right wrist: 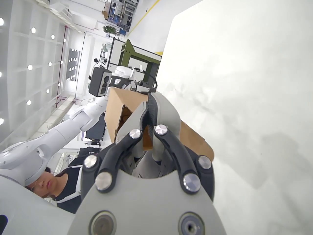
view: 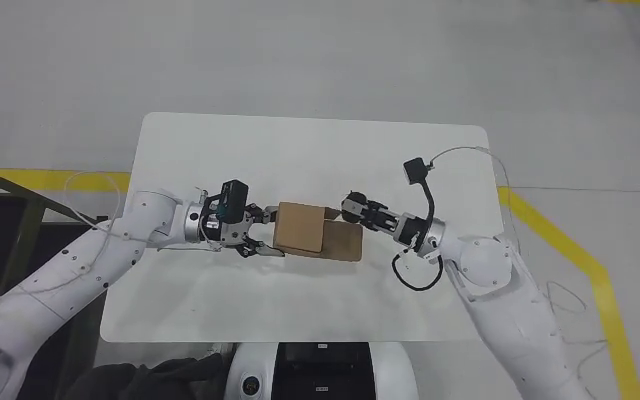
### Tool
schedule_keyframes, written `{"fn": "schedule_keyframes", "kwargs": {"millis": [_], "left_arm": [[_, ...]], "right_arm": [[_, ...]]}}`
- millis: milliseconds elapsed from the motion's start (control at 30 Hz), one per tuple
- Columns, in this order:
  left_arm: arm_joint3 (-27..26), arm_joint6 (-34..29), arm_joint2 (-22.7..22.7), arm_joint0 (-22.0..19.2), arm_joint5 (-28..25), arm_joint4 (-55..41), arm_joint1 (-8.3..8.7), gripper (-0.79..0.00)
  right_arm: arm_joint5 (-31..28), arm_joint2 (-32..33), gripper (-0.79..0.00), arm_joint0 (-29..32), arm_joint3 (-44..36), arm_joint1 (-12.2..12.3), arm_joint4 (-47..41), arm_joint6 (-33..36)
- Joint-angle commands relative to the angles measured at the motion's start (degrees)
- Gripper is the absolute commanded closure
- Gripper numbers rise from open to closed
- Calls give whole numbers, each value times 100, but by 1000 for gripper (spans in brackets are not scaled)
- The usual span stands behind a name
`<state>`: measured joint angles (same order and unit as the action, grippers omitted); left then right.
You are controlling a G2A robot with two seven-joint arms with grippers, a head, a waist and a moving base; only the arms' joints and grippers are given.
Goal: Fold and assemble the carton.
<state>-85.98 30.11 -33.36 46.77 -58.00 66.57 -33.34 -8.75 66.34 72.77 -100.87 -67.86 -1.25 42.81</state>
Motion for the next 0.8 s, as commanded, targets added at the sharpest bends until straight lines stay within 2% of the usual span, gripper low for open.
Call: {"fn": "schedule_keyframes", "kwargs": {"millis": [0,333,533,767], "left_arm": [[31,11,48,-61,0,10,-3,0],[113,-13,70,-147,0,8,-29,0],[113,-13,70,-147,0,8,-29,0],[113,-13,70,-147,0,8,-29,0]], "right_arm": [[-33,-98,0,-61,66,-13,-20,44],[-136,-164,0,38,20,7,-42,127],[-50,-165,0,99,-45,8,-69,-56],[8,-452,0,-77,3,-33,-41,-16]]}}
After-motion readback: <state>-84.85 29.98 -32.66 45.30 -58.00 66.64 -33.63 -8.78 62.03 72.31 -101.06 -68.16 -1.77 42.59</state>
